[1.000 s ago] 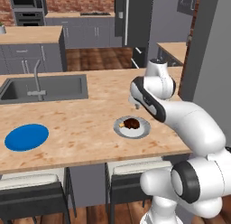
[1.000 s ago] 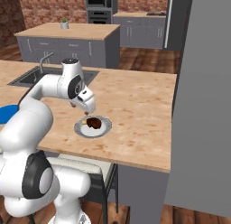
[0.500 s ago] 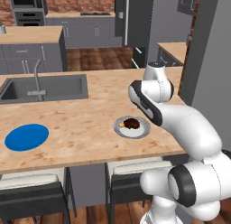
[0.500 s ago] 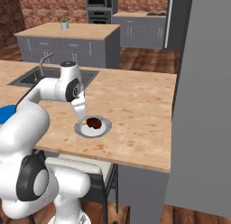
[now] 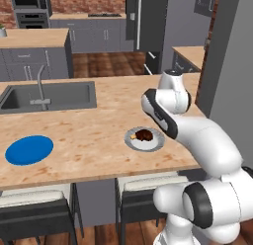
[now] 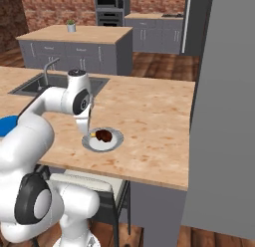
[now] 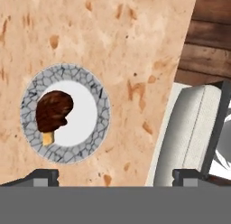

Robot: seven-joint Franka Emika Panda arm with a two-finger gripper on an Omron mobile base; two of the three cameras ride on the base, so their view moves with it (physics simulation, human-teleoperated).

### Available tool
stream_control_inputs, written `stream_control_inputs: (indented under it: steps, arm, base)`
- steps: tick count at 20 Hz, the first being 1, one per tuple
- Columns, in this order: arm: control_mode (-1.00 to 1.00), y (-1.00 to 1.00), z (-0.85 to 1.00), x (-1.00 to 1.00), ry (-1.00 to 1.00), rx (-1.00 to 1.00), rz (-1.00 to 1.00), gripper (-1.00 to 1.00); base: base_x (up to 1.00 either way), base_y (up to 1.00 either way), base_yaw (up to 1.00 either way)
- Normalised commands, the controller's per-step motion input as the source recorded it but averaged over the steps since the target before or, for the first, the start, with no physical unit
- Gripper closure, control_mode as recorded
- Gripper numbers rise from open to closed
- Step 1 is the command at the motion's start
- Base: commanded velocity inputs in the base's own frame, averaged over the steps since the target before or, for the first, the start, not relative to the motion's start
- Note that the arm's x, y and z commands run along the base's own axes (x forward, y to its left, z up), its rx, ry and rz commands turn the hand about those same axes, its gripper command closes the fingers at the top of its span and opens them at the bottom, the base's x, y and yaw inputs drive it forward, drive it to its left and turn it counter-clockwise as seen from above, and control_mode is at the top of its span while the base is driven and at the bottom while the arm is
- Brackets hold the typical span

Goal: Transport the steak and bell pepper to the fridge. Place the steak on the rack containing meat and place the bell pepper on the rack containing the vegetable, ensuring meats and vegetables are on different racks.

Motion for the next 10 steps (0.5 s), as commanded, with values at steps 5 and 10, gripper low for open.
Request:
stream_control_inputs:
  steps: [5,10]
  arm:
    - [-1.00,-0.07,-0.12,0.28,0.16,0.17,0.00,-1.00]
    - [-1.00,-0.03,-0.20,0.26,0.05,0.02,0.00,-1.00]
  base:
    - [0.00,0.00,0.00]
    - [0.00,0.00,0.00]
